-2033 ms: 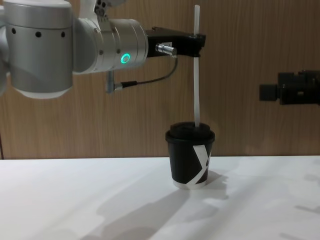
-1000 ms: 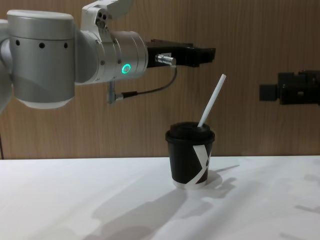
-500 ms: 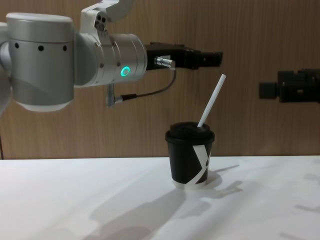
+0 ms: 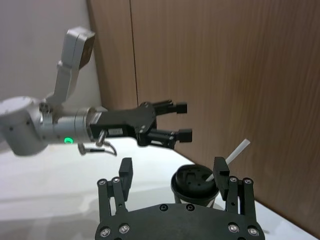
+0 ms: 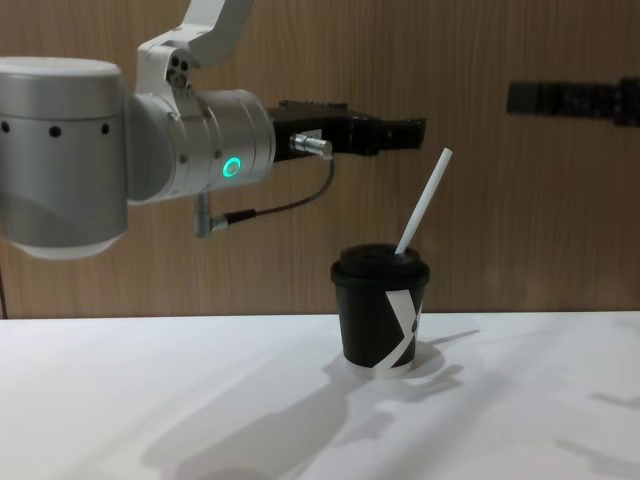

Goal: Pick up the straw with one hand, pass it to the other hand, and insert it into the cup.

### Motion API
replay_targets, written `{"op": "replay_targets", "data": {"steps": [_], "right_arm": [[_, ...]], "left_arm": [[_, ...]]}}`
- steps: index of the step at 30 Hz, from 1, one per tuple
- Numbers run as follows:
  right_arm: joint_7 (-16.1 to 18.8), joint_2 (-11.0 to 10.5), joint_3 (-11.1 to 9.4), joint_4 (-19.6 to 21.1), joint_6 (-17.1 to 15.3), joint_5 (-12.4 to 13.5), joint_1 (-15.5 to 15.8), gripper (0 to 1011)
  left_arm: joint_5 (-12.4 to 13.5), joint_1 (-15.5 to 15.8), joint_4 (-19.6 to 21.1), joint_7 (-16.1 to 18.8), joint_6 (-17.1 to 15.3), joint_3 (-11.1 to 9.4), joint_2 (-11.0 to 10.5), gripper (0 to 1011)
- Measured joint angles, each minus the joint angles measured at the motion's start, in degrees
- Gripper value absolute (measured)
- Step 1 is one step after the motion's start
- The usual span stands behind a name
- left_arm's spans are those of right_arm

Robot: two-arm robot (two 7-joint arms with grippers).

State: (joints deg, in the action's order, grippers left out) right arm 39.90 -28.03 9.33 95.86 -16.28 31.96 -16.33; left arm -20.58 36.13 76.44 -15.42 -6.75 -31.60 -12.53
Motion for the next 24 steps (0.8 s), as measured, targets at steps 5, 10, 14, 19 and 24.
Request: {"op": "replay_targets", "data": {"steps": [5, 10, 14, 19, 24], "right_arm": [[-2.49, 1.70, -0.74, 0.64, -2.81, 2.14, -0.67, 1001], [-5.32, 3.60, -1.53, 1.43, -6.56, 4.54, -1.55, 1001], [-6.70, 4.44, -1.78, 1.88, -8.66, 5.82, -2.00, 1001], [-8.69, 5.48, -1.86, 2.50, -12.29, 7.83, -2.52, 1001], [-9.72, 5.91, -1.54, 2.90, -14.26, 8.71, -2.67, 1001]], "left_arm": [[0.14, -1.40, 0.81, 1.04, 0.60, 0.70, -0.15, 1003], [0.21, -2.55, 1.31, 1.62, 1.42, 1.22, -0.13, 1003], [0.25, -3.48, 1.60, 1.84, 2.61, 1.68, 0.00, 1003], [0.25, -4.25, 1.67, 1.72, 4.36, 2.05, 0.30, 1003], [0.18, -4.98, 1.95, 1.11, 6.35, 2.42, 0.64, 1003]]}}
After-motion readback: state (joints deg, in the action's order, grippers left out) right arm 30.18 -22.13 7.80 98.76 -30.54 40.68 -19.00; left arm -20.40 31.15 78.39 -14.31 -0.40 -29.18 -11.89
